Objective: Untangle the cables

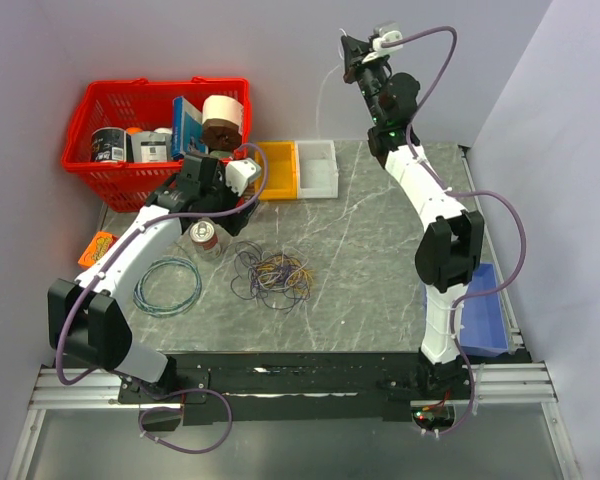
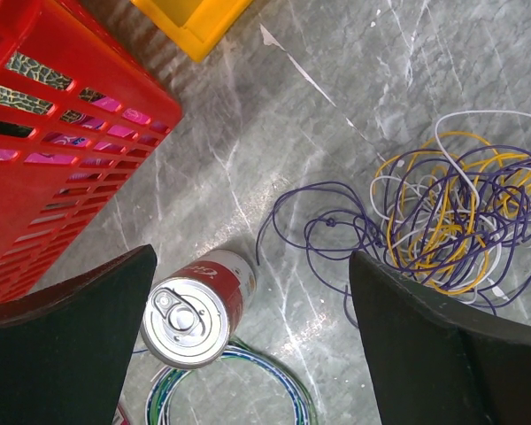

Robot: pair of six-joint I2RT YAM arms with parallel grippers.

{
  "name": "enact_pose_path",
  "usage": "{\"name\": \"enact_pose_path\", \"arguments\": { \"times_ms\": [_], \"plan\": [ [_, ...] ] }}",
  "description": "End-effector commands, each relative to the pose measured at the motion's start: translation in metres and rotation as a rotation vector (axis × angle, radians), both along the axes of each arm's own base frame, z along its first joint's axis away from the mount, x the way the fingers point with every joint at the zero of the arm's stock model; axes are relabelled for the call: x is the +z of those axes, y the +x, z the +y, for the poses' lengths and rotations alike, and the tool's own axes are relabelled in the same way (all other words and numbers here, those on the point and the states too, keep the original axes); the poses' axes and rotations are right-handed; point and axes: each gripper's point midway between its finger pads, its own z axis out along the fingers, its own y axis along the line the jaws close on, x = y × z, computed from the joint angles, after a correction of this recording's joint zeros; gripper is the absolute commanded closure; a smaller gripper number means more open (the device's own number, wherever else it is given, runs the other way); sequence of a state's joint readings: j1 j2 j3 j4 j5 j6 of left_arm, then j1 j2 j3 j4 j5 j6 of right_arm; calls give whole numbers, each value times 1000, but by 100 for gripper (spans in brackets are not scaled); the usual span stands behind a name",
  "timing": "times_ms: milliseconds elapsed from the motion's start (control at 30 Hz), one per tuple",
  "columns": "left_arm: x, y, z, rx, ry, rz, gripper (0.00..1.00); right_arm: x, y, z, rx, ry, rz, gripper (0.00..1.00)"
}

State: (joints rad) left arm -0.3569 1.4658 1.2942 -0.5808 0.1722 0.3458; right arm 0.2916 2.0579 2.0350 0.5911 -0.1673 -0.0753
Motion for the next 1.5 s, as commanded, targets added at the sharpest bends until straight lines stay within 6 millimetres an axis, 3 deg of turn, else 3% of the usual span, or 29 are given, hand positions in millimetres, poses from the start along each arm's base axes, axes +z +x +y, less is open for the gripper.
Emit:
{"name": "enact_pose_path", "arguments": {
  "times_ms": [0, 400, 533, 600, 733, 833, 967, 1200, 1233, 1267, 1333, 1367, 1467],
  "plan": [
    [15, 6, -4, -14, -32, -35, 4, 33, -17, -17, -24, 33, -79, 100],
    [16, 3, 3, -9, -29, -38, 4, -46, 31, -25, -42, 1, 117, 100],
    [15, 2, 3, -13, -33, -35, 4, -84, 49, -22, -37, -49, 207, 100],
    [15, 1, 3, -13, -35, -34, 4, -117, 56, -17, -28, -92, 285, 100],
    [13, 1, 2, -19, -39, -30, 4, -186, 52, 5, 60, -160, 443, 100],
    [11, 1, 1, -22, -38, -26, 4, -219, 39, 12, 85, -180, 498, 100],
    [12, 3, 1, -23, -36, -29, 4, -250, 30, 21, 118, -210, 579, 100],
    [13, 0, -2, -46, -45, -21, 4, -295, 32, 35, 205, -230, 779, 98],
    [12, -1, -3, -54, -46, -15, 4, -293, 38, 40, 218, -230, 785, 91],
    [12, -3, -4, -60, -49, -10, 4, -307, 35, 41, 228, -242, 850, 68],
    [9, -7, -6, -77, -56, 5, 4, -304, 41, 44, 237, -240, 864, 47],
    [9, -8, -6, -80, -57, 6, 4, -305, 41, 44, 240, -243, 870, 30],
    [6, -12, -6, -89, -54, 19, 4, -294, 41, 36, 208, -233, 852, 0]
  ]
}}
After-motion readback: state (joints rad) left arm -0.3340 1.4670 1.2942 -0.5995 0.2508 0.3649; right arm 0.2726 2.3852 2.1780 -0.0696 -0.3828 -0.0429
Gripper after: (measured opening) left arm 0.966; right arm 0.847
